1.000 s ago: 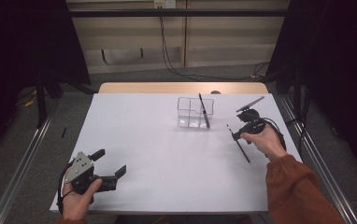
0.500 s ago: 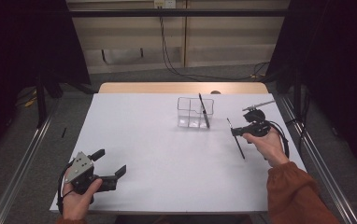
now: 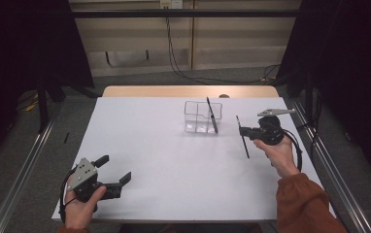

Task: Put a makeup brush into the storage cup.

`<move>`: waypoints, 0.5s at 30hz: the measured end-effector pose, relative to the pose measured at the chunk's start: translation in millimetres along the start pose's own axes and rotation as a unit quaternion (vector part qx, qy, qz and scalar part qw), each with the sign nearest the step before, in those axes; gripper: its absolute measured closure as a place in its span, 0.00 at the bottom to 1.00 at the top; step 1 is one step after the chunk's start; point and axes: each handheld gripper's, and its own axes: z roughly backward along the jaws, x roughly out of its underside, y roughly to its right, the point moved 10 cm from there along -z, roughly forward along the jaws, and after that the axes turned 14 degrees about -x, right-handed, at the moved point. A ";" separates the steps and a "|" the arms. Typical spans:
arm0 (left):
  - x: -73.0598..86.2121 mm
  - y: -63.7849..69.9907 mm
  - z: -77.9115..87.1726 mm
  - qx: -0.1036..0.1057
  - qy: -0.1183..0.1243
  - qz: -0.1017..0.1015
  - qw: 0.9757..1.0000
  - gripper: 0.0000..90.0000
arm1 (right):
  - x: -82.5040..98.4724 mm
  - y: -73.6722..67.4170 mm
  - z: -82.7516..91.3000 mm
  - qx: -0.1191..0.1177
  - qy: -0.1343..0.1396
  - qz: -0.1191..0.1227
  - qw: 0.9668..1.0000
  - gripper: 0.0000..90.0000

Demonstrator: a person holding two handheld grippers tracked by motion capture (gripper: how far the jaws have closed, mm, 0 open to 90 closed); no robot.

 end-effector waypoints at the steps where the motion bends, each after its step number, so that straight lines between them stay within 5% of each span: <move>1: 0.0 0.1 -0.1 0.000 0.000 0.000 1.000 0.03 | -0.7 -0.8 0.0 -0.003 0.005 0.001 1.000 0.96; 15: -1.0 0.1 0.8 -0.001 0.002 -0.001 1.000 0.03 | -9.5 -12.0 0.4 -0.032 0.068 0.046 0.996 0.96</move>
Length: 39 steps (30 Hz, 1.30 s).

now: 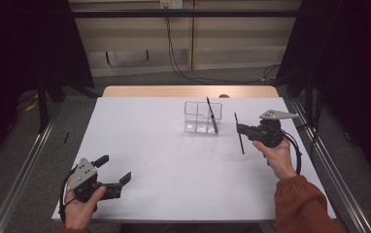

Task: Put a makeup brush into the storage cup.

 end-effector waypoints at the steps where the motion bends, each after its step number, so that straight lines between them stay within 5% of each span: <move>1: -0.2 0.1 0.2 0.000 0.000 0.000 1.000 0.03 | 0.7 -0.2 -0.1 0.001 0.001 0.000 1.000 0.96; 11: -1.1 1.1 1.1 0.001 0.002 -0.002 1.000 0.03 | -6.5 -2.3 7.0 0.019 0.059 0.006 0.998 0.96; 26: -0.3 1.8 0.3 0.004 0.001 -0.001 1.000 0.03 | -37.0 -14.1 16.2 0.006 0.087 0.039 0.995 0.96; 39: -1.4 0.4 1.2 0.000 0.005 0.001 1.000 0.03 | -65.7 -20.6 0.2 0.000 0.097 0.055 0.994 0.96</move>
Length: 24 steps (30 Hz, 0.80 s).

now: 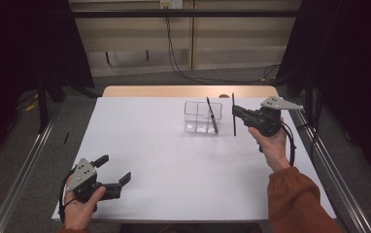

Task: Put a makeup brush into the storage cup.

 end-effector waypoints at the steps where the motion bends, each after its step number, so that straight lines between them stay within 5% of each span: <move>1: 0.3 -0.1 -0.1 0.000 -0.001 -0.001 1.000 0.03 | -2.0 0.5 -1.6 0.000 0.001 0.000 1.000 0.96; 24: -0.8 -0.6 -0.4 -0.003 0.004 0.005 1.000 0.03 | -37.7 16.2 -45.8 0.002 0.009 -0.001 1.000 0.96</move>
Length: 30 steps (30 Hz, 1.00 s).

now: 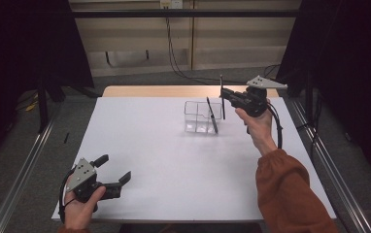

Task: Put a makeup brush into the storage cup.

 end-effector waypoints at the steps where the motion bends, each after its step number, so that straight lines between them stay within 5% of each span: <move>1: 0.0 0.1 0.0 0.000 0.000 0.000 1.000 0.03 | 0.4 1.2 -2.5 0.000 0.000 -0.001 1.000 0.96; 17: 0.1 -1.5 0.6 -0.002 -0.002 -0.005 1.000 0.03 | -3.4 16.4 -26.6 0.012 -0.006 -0.010 1.000 0.96; 30: 0.6 -1.5 -0.4 0.000 -0.002 -0.006 1.000 0.03 | 12.0 26.8 -40.4 0.025 -0.021 -0.021 0.999 0.96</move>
